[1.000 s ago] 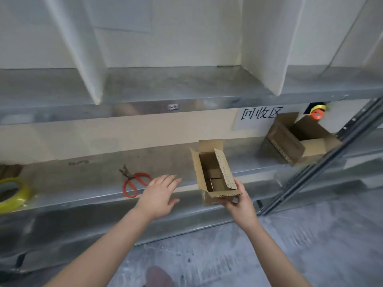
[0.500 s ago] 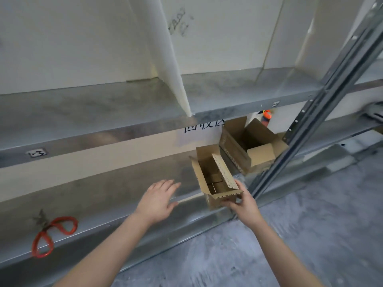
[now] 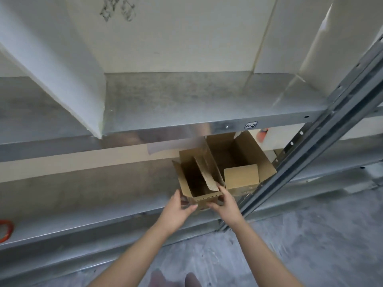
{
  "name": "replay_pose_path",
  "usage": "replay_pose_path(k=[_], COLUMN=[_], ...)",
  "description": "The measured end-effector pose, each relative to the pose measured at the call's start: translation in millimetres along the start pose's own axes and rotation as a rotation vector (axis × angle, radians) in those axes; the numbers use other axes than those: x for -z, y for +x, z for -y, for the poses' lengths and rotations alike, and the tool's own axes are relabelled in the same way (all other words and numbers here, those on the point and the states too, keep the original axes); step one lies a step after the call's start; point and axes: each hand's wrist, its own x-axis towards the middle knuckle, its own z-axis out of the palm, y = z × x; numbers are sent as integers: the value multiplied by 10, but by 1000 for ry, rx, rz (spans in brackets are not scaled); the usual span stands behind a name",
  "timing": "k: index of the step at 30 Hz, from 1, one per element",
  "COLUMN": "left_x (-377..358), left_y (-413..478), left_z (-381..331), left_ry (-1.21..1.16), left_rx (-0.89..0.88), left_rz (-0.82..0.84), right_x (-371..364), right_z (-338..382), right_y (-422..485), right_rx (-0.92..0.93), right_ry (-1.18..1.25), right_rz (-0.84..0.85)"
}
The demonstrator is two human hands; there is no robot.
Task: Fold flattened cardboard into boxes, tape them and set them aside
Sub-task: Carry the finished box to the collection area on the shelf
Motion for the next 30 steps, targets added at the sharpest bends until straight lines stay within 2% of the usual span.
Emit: replay_pose_path(k=[3, 9, 13, 16, 19, 22, 25, 30], left_x=[-71, -134, -130, -86, -45, 39, 185, 478], left_y=[107, 307, 439, 554, 581, 521, 437, 110], left_z=[-45, -15, -11, -1, 62, 165, 197, 226], left_ry=[-46, -9, -13, -79, -86, 71, 321, 831], left_rx=[43, 111, 134, 118, 78, 12, -134, -372], left_rz=[-93, -188, -232, -188, -29, 71, 112, 57], right_x=[-27, -199, -267, -267, -292, -347, -369, -417], right_z=[-86, -52, 40, 99, 106, 68, 41, 78], right_y=[65, 164, 265, 370, 383, 238, 21, -394], right_rx=[-1, -127, -225, -250, -221, -205, -163, 74], right_ry=[16, 158, 174, 158, 128, 137, 113, -265], right_rz=[-59, -247, -246, -242, -231, -246, -272, -277])
